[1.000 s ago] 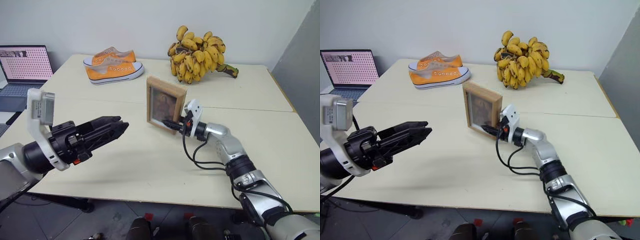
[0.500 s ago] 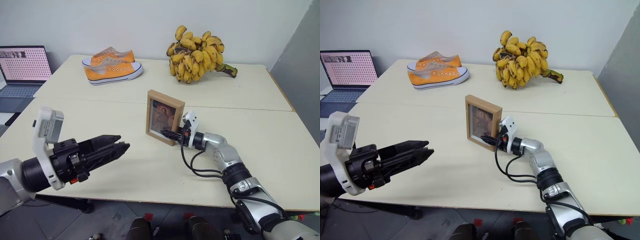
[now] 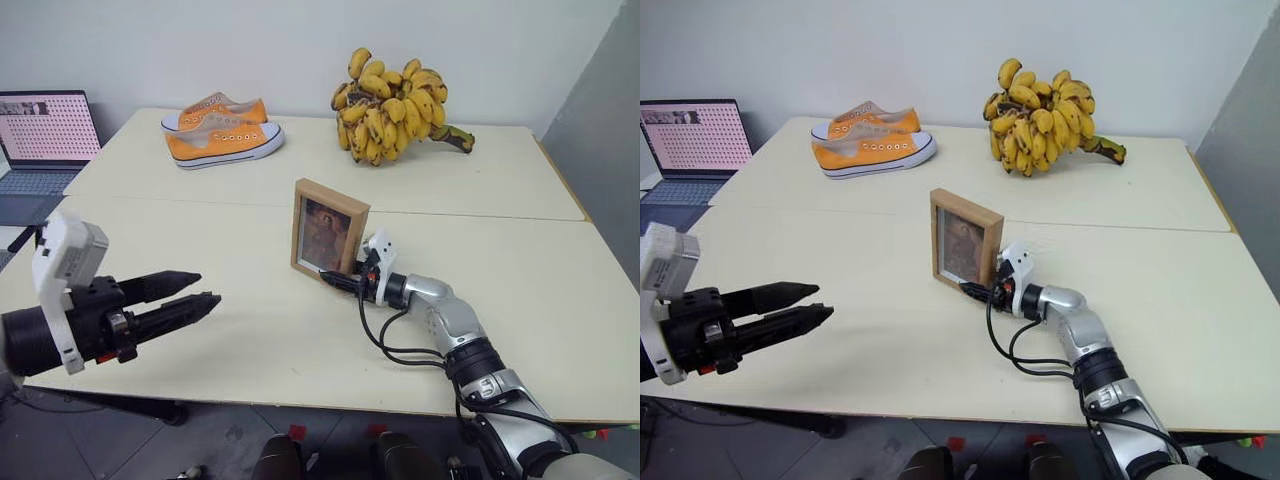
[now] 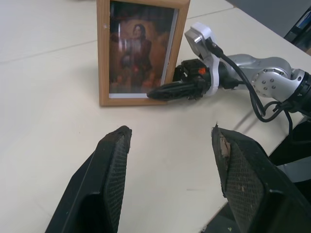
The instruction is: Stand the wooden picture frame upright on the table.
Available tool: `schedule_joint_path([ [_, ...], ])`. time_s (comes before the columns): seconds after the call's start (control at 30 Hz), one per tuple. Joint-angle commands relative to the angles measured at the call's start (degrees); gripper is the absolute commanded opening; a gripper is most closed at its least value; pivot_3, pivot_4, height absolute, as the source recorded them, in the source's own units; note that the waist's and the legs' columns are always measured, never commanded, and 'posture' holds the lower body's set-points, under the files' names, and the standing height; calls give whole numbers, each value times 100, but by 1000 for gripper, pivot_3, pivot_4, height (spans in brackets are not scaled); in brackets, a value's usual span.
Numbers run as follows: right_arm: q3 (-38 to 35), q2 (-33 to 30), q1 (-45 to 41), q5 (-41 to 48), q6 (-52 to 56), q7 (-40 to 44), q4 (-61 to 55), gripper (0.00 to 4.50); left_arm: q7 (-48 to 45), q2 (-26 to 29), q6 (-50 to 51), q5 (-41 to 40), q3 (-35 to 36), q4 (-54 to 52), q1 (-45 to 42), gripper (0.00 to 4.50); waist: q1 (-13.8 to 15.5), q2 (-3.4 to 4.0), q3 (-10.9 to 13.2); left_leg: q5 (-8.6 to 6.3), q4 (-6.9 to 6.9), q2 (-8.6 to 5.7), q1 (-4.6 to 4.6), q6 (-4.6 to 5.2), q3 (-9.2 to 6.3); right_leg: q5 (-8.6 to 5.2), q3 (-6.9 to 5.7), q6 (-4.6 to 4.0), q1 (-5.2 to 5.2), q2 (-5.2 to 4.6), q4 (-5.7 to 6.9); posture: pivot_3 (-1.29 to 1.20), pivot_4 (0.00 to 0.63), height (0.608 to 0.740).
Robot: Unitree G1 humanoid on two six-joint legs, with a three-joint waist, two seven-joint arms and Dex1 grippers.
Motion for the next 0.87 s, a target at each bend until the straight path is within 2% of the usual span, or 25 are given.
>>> schedule_joint_path([
  [0.03,-52,-50,-7,-112,-63,-37,-300,3150,71,-44,-193,84,-179,-70,-177,2837,-3,0,0,0,-2,0,0,0,1,0,1,0,-1,0,0,0,150,740],
  [0.23,-171,-500,373,-115,324,-48,-988,3150,597,-379,-475,3,-674,-103,-534,2837,9,0,1,0,-5,-1,-1,0,0,0,0,0,0,-1,-3,0,150,740],
  [0.4,-448,-1466,1112,86,1155,49,-2450,3150,1016,-770,-839,253,-1401,-50,-1045,2837,83,3,3,0,-4,-3,-2,0,-1,0,0,0,2,-3,-4,0,150,740],
  [0.57,-1041,-2216,1573,727,2235,-16,-3966,3150,826,-836,-993,769,-1762,-43,-1193,2837,53,3,4,1,-4,-3,-4,0,3,0,5,1,0,-2,-7,0,150,740],
  [0.7,-1498,-2291,1467,1288,3026,-367,-4771,3150,733,-742,-935,1035,-2029,107,-1299,2837,4,9,7,1,-4,2,6,1,5,-5,9,7,2,4,-1,0,150,740],
  [0.87,-1793,-2085,1297,1747,3613,-885,-5106,3150,817,-730,-840,1286,-2284,253,-1483,2837,6,6,7,1,-2,-1,6,1,8,-13,13,23,5,2,-8,0,150,740],
])
